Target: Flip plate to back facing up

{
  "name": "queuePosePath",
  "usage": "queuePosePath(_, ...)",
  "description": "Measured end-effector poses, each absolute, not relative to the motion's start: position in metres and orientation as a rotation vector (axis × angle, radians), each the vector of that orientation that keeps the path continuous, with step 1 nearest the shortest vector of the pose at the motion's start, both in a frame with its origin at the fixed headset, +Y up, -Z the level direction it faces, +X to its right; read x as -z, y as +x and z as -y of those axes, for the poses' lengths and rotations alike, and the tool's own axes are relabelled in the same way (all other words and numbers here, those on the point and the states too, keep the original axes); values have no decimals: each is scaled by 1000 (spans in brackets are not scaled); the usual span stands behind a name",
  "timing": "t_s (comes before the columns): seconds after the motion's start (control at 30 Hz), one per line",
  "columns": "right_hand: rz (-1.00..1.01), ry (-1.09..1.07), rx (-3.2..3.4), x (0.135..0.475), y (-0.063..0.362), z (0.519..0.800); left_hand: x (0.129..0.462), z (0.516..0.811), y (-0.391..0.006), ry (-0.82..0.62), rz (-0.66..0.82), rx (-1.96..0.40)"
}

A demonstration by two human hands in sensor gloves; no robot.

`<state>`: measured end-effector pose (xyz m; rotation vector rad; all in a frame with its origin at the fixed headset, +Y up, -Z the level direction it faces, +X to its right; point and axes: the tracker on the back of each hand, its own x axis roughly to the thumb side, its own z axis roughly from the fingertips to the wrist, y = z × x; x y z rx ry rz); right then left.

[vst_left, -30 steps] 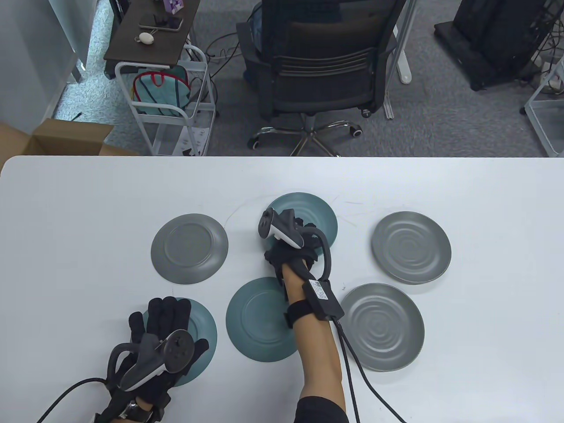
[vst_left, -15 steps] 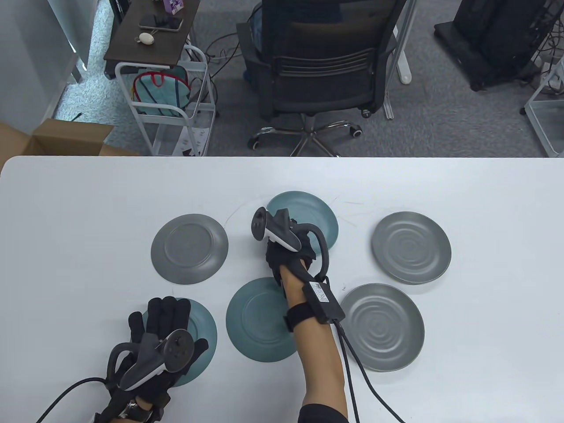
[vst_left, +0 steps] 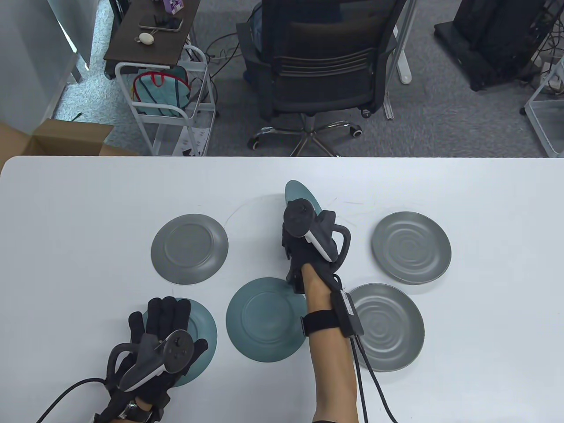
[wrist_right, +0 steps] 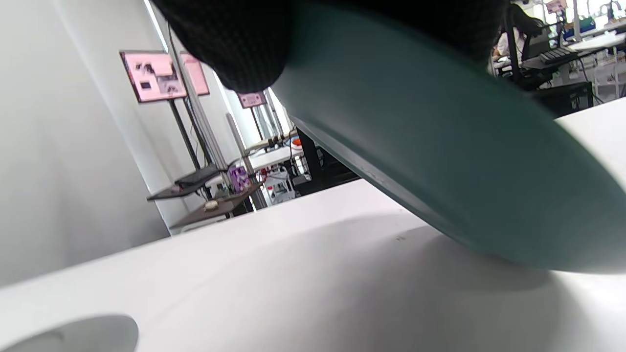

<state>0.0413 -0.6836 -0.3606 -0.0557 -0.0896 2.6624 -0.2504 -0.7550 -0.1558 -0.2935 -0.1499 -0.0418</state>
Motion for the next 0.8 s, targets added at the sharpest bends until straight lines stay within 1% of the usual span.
queuePosePath(0.33,68,-145,-2335,355,75,675,156,755,-251,-300,147,38)
queuePosePath(0.6,63,-227,-2097,353,98,687,156,755,-252,-298,149,36)
queuePosePath(0.8,95,-285,-2043,352,109,695,156,755,-252,-295,149,37)
